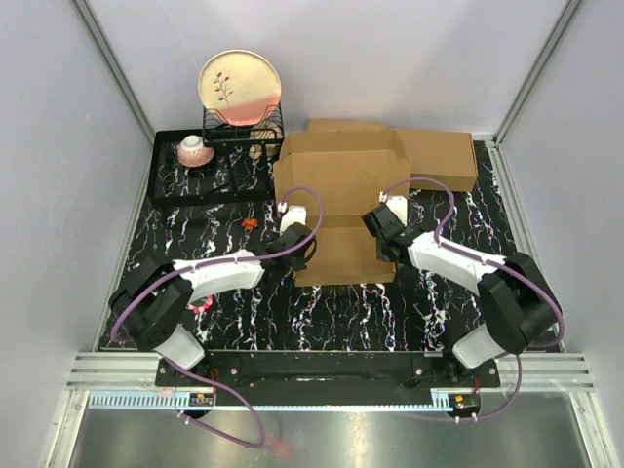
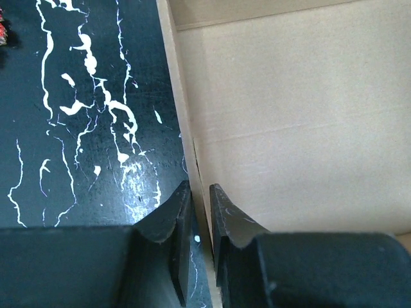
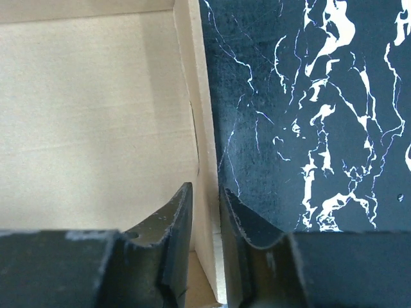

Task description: Fold the paper box

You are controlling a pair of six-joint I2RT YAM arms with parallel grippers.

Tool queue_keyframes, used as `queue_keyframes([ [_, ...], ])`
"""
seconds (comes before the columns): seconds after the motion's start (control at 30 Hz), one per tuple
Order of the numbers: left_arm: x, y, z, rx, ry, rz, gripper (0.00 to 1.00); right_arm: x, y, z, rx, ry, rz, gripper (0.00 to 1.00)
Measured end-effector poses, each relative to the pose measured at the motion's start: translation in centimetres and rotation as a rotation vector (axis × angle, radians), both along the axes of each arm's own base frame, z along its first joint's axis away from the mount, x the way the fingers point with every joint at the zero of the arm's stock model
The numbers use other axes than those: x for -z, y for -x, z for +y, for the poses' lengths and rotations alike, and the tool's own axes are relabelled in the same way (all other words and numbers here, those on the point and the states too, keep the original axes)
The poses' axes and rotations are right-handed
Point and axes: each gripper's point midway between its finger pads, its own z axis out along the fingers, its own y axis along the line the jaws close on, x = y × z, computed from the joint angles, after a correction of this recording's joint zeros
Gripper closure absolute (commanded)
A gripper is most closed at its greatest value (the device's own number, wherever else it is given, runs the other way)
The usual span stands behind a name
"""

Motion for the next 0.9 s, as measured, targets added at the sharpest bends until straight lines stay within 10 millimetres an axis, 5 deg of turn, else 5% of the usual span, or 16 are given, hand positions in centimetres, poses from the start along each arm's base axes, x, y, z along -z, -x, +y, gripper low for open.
queue_keyframes([
  [0.2,0.0,-0.2,0.2,0.028,-0.025,-0.013,0.83,0.5,0.0,-0.2,-0.005,0.006,0.008,0.87],
  [0.3,0.1,-0.2,0.3,0.034,-0.030,-0.017,0.79,0.5,0.1,-0.1,-0.007,-0.006,0.002,0.86],
  [0.43,0.2,-0.1,0.3,0.041,-0.037,-0.013,0.66,0.6,0.2,0.0,-0.002,-0.020,-0.001,0.45],
  [0.6,-0.9,0.1,0.4,0.049,-0.022,-0.024,0.48,0.4,0.8,-0.2,0.005,-0.027,0.009,0.34],
  [0.9,-6.9,0.3,0.6,0.053,0.076,-0.132,0.38,-3.6,1.0,-0.7,0.018,-0.068,-0.067,0.28],
])
